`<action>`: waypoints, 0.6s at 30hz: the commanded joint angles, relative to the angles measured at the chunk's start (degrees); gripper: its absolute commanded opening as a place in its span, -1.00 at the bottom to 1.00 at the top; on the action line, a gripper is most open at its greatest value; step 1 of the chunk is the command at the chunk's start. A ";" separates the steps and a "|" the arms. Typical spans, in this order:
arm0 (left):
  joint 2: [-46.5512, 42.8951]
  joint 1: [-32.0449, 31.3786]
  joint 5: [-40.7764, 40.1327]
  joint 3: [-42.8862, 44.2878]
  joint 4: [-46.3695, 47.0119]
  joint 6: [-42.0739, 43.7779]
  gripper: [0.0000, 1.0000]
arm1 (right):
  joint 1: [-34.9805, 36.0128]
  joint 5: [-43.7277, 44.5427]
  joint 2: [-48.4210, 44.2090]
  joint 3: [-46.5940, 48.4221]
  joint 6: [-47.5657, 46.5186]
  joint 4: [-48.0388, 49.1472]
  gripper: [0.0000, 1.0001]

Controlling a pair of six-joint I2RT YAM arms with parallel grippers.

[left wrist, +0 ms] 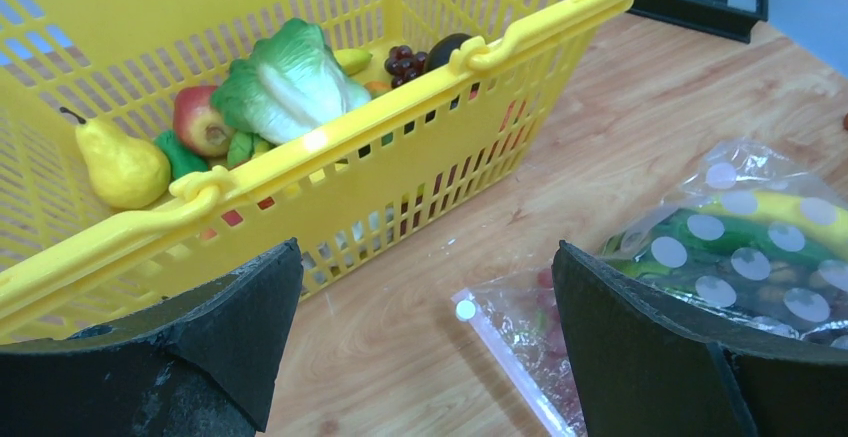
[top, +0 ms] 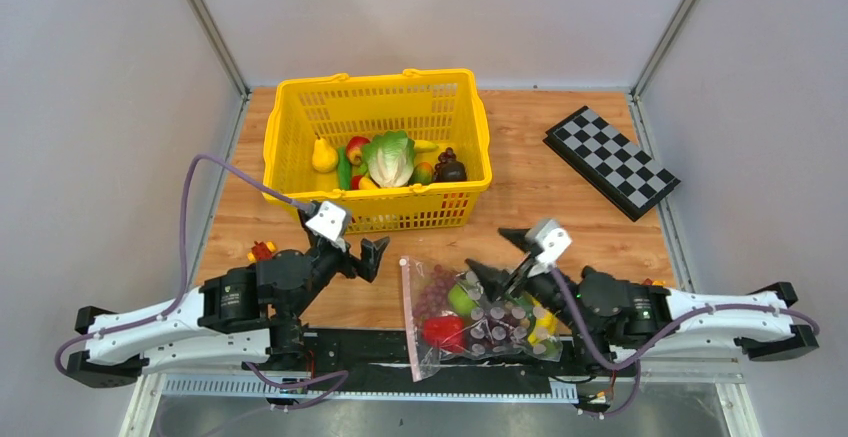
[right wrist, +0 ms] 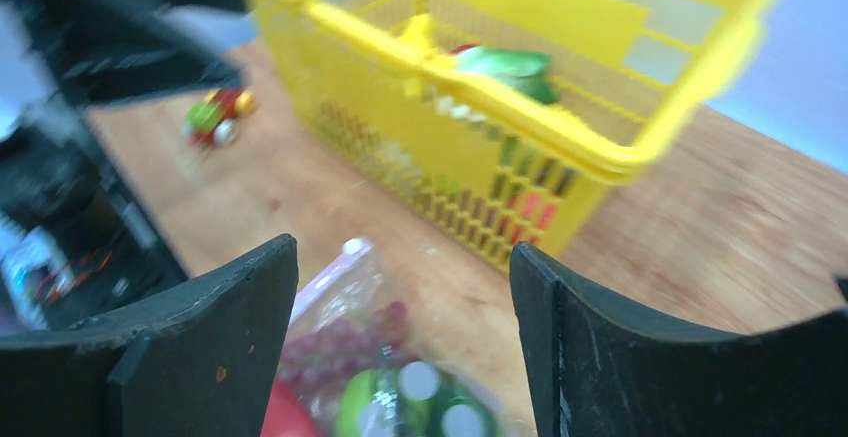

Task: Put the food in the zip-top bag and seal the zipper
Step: Place the zipper food storage bag at the center of the board, then reset both arms

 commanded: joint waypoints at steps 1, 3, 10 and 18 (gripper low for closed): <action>2.57 0.53 0.39 2.90 -1.08 0.60 1.00 | -6.29 11.42 -8.46 -1.76 6.92 -2.91 0.56; 4.86 3.37 3.16 4.70 -2.21 0.89 1.00 | -10.77 13.12 -13.11 -2.60 9.43 -5.83 0.59; 9.21 21.85 19.99 8.64 0.80 2.74 1.00 | -16.34 17.15 -14.33 0.19 10.93 -15.03 0.62; 18.08 32.12 24.10 18.41 -1.83 4.35 1.00 | -33.18 5.52 -1.42 8.54 10.39 -17.83 0.71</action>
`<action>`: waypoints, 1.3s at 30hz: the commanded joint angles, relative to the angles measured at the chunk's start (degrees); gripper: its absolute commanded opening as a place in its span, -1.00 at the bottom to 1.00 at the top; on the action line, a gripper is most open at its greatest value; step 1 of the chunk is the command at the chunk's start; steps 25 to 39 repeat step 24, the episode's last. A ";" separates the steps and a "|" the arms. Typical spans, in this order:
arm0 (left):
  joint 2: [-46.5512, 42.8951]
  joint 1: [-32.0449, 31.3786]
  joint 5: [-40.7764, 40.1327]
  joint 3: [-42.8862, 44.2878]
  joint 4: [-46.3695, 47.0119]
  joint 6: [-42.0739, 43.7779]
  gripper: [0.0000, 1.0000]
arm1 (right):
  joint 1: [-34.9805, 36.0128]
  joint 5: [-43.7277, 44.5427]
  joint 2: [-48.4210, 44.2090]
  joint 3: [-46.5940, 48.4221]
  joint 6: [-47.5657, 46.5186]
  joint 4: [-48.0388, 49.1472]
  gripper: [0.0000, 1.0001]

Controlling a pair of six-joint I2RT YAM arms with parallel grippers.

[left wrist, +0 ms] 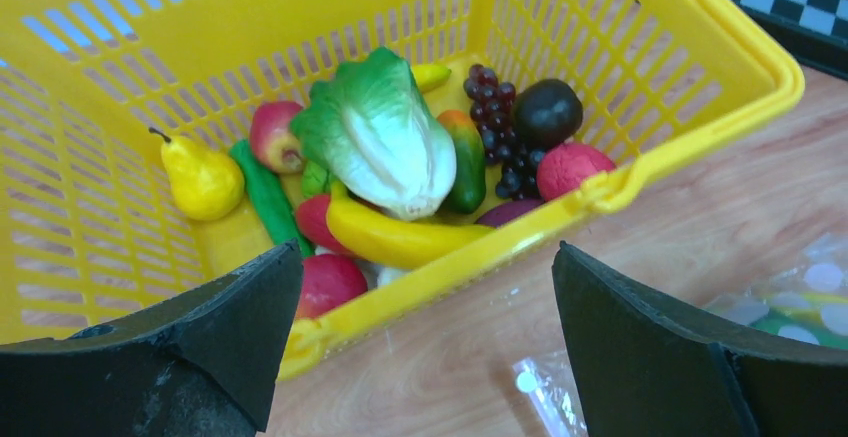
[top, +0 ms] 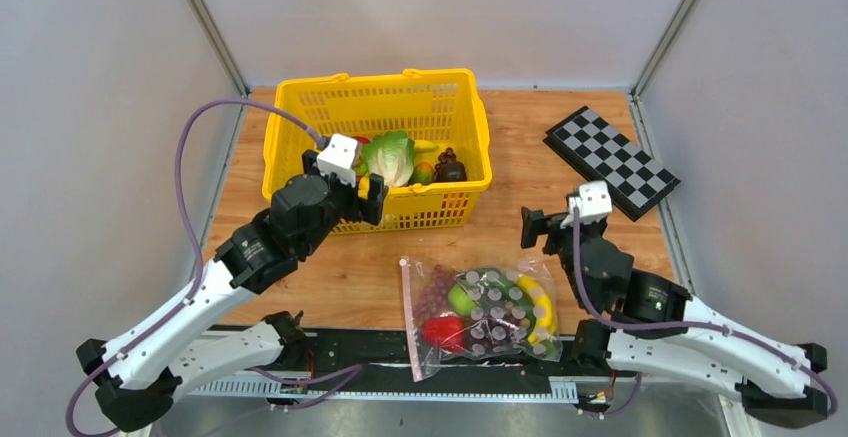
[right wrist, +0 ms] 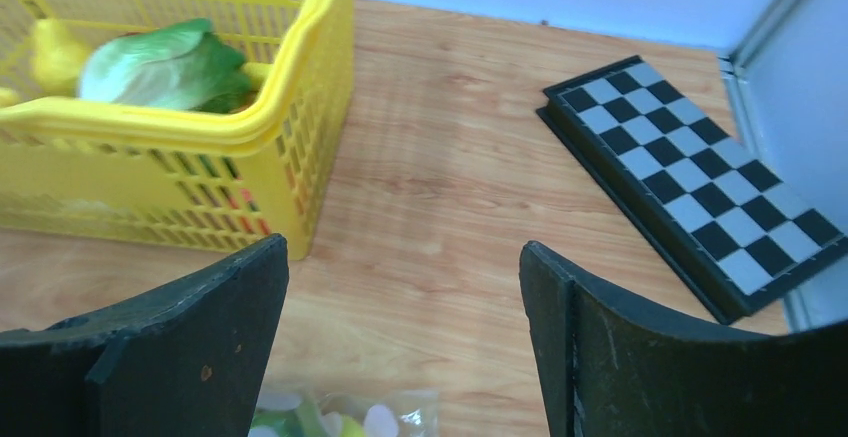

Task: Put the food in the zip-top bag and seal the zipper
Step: Reset both arms

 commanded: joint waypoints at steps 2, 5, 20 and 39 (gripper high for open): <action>2.60 9.25 4.41 6.98 -0.49 0.75 1.00 | -21.55 -19.92 5.19 6.54 1.09 -1.47 0.73; 2.01 18.02 8.81 7.86 -1.65 -0.16 1.00 | -41.51 -44.05 9.91 9.34 2.92 -2.93 0.84; -9.94 31.46 -2.10 3.17 -8.37 -13.05 1.00 | -64.50 -68.37 9.16 8.40 9.99 -0.16 1.00; -9.39 31.46 -1.56 5.14 -10.07 -12.41 1.00 | -64.53 -68.17 7.14 8.24 10.07 -0.43 1.00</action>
